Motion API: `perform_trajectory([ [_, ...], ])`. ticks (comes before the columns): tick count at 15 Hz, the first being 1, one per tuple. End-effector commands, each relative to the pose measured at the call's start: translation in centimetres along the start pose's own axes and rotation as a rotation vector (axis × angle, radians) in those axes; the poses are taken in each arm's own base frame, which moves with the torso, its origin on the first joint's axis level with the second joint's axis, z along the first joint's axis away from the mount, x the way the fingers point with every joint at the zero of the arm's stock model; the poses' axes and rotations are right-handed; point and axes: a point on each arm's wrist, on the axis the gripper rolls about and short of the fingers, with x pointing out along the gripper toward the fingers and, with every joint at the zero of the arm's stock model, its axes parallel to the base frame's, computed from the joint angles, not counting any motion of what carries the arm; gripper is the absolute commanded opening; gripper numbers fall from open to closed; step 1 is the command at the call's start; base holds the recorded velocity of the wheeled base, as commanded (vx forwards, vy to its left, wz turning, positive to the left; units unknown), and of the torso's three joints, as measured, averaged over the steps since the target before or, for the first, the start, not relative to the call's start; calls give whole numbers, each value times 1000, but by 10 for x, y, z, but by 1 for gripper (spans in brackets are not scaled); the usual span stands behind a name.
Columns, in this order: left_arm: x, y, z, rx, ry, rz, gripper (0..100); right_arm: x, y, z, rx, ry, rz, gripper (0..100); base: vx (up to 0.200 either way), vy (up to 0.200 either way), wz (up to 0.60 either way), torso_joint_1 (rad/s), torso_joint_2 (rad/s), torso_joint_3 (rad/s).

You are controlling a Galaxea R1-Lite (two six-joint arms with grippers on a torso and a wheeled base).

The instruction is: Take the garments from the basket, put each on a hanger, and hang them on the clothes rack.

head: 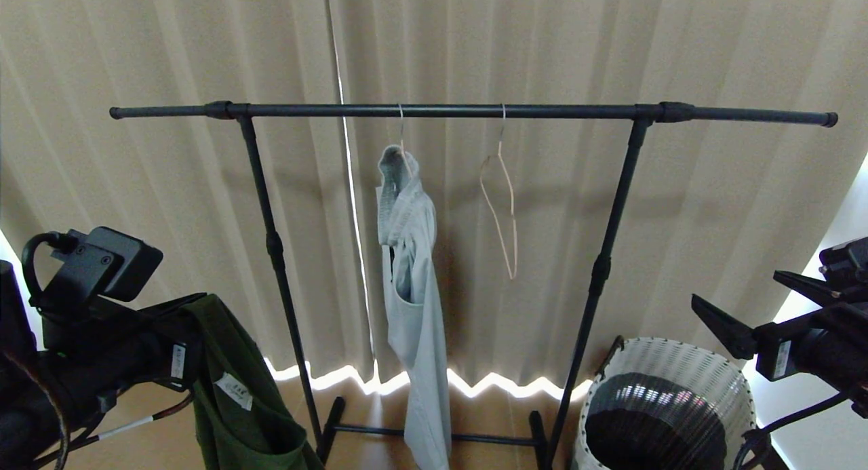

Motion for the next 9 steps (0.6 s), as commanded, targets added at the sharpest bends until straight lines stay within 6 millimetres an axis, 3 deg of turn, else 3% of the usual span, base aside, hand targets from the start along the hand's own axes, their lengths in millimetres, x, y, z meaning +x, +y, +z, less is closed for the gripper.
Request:
perform_trajectory([
  [1, 0, 0, 0, 1, 1, 0, 0, 0, 0, 0, -1, 2, 0, 100, 0, 0, 0, 242, -491, -271],
  [6, 0, 0, 1, 1, -2, 1, 0, 0, 0, 0, 1, 2, 1, 100, 0, 0, 0, 251, -514, -266],
  [9, 2, 0, 2, -2, -18, 4, 0, 1, 0, -1, 0, 5, 2, 100, 0, 0, 0, 116, -237, -115],
])
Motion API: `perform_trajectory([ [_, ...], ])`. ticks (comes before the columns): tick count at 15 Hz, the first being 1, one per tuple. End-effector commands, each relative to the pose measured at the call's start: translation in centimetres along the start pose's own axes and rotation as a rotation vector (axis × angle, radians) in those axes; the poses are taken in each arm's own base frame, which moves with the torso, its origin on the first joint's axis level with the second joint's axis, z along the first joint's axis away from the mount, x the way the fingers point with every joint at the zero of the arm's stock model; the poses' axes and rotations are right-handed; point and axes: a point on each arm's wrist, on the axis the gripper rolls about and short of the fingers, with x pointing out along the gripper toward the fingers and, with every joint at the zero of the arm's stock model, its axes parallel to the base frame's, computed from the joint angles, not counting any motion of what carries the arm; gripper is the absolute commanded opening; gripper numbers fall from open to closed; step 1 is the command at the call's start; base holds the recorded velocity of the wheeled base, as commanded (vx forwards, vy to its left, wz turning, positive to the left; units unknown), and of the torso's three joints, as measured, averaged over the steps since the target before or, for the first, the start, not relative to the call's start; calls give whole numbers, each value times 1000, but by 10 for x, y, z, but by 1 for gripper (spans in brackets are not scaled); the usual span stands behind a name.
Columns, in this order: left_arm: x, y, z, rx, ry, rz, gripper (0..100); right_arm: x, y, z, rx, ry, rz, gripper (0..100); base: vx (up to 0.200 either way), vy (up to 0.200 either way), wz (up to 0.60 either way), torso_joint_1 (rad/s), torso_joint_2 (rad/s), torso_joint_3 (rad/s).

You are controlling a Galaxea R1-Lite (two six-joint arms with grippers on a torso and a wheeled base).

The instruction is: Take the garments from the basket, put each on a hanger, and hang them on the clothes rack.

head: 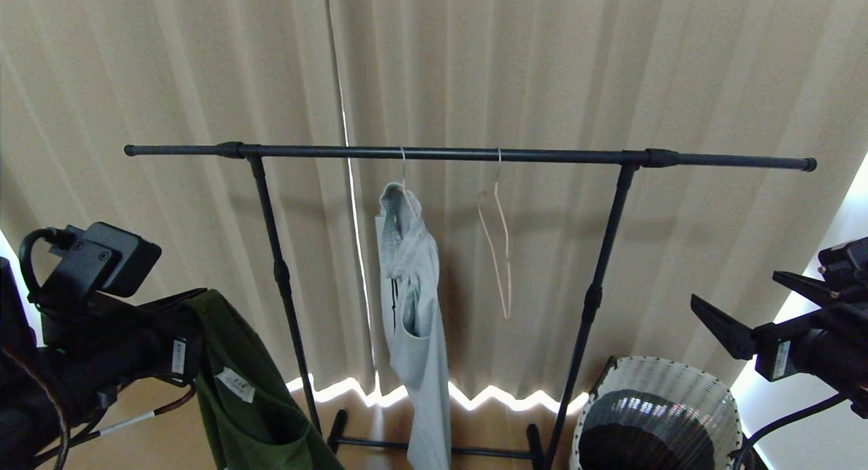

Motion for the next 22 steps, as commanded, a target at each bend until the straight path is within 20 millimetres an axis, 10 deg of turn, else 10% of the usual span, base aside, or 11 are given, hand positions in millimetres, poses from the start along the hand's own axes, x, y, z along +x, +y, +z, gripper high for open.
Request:
perform_trajectory([
  [1, 3, -1, -1, 1, 4, -1, 0, 1, 0, -1, -1, 5, 0, 100, 0, 0, 0, 36, -66, -36],
  [22, 3, -1, -4, 9, -3, 1, 0, 1, 1, -4, -3, 18, 4, 100, 0, 114, 0, 2, 0, 0],
])
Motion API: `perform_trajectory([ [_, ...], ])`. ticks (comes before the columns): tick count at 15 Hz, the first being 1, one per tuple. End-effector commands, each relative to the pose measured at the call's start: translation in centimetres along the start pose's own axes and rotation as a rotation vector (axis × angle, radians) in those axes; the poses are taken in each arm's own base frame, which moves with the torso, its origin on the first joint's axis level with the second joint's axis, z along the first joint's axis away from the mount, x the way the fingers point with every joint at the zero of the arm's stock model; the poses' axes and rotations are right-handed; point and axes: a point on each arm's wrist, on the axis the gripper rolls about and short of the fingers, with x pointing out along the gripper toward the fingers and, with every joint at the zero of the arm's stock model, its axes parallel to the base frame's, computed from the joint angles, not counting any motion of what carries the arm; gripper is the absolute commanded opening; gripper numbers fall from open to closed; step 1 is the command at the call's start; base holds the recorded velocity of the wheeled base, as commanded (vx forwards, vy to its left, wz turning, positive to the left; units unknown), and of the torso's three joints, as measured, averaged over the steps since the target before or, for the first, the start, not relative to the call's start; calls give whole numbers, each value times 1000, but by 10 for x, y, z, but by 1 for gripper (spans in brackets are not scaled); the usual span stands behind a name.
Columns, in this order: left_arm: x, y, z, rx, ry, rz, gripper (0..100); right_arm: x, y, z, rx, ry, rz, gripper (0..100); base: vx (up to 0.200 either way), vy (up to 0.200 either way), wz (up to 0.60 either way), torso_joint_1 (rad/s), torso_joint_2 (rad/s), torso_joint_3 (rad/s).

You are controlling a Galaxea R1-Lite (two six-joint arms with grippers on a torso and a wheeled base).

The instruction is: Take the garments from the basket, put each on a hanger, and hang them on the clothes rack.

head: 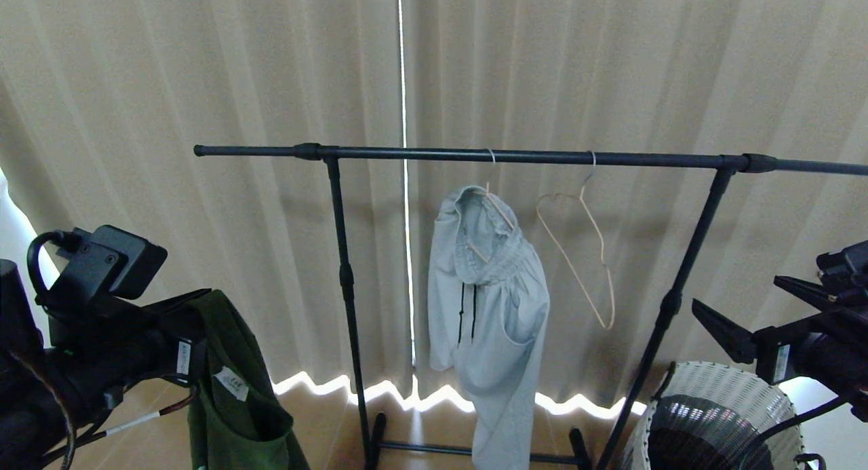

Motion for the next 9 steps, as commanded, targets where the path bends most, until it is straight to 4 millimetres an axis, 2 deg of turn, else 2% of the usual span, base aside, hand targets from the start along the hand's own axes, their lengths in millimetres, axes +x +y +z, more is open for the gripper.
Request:
perform_trajectory([
  [1, 0, 0, -2, 1, 5, 0, 0, 0, 0, 0, 0, 0, 1, 100, 0, 0, 0, 0, 0, 0],
  [3, 0, -1, -2, 1, 6, 0, 0, 1, 0, -1, -1, 6, 2, 100, 0, 0, 0, 0, 0, 0],
  [9, -2, -1, -3, 5, 6, -2, 0, 8, -3, -15, 6, 78, -20, 100, 200, 0, 0, -2, 2, 1],
])
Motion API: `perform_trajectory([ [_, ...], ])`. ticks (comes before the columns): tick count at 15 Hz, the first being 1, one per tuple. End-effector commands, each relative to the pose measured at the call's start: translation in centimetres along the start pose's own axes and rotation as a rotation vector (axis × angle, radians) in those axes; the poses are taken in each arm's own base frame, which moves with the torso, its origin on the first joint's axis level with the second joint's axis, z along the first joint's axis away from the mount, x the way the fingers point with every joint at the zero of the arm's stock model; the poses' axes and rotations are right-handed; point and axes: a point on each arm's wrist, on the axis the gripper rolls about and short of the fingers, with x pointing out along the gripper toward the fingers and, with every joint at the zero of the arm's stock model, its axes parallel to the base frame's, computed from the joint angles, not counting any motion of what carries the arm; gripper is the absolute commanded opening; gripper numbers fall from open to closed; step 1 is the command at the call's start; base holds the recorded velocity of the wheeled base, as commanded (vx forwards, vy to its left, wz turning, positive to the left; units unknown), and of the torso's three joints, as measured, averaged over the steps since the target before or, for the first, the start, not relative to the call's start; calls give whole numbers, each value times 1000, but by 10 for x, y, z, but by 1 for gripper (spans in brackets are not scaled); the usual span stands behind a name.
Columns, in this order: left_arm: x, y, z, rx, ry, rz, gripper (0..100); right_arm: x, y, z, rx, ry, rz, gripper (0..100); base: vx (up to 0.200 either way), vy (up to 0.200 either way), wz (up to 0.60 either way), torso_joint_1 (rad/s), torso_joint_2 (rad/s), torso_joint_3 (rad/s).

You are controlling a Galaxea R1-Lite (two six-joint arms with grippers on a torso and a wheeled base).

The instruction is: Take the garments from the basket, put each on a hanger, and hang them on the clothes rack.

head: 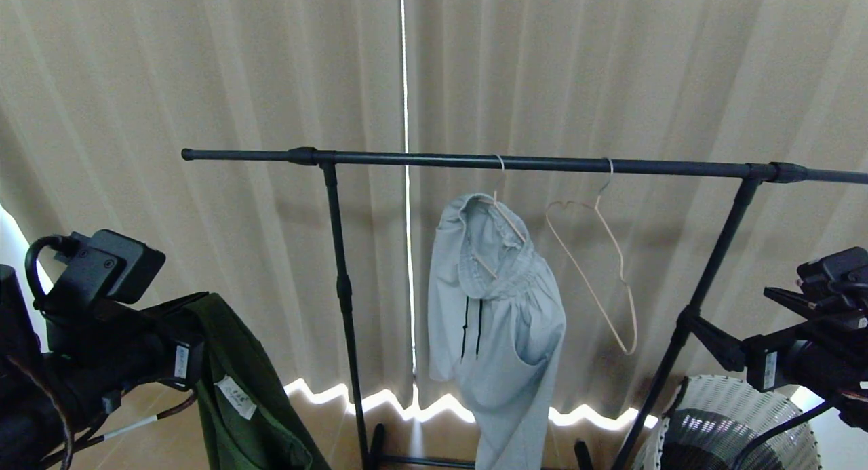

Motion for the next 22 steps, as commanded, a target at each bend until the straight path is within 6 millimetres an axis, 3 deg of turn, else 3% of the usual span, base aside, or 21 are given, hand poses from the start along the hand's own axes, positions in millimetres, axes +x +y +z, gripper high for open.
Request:
perform_trajectory([
  [1, 0, -3, 1, 8, -4, -14, 0, 2, -3, -3, 2, 17, -18, 100, 200, 0, 0, 7, 2, 2],
  [5, -4, -9, 1, 20, -20, -49, 0, 8, -4, 6, -4, 41, -14, 100, 50, 0, 0, -1, 1, 1],
  [10, -3, -9, 1, 19, -17, -47, 0, 14, -2, 37, 55, 141, 31, 100, 0, 0, 0, 0, 0, 0],
  [11, -3, -9, 2, 19, -19, -47, 0, 23, 10, 48, 136, 214, 83, 100, 0, 0, 0, 0, 0, 0],
  [14, -4, -9, 2, 18, -22, -46, 0, 43, 19, 55, 196, 313, 96, 100, 0, 0, 0, 0, 0, 0],
  [17, -4, -9, 2, 18, -24, -45, 0, 70, 34, 39, 169, 401, 31, 100, 0, 0, 0, 0, 0, 0],
  [22, -4, -9, 2, 18, -24, -45, 0, 106, 47, 42, 206, 393, -8, 100, 0, 0, 0, 0, 0, 0],
])
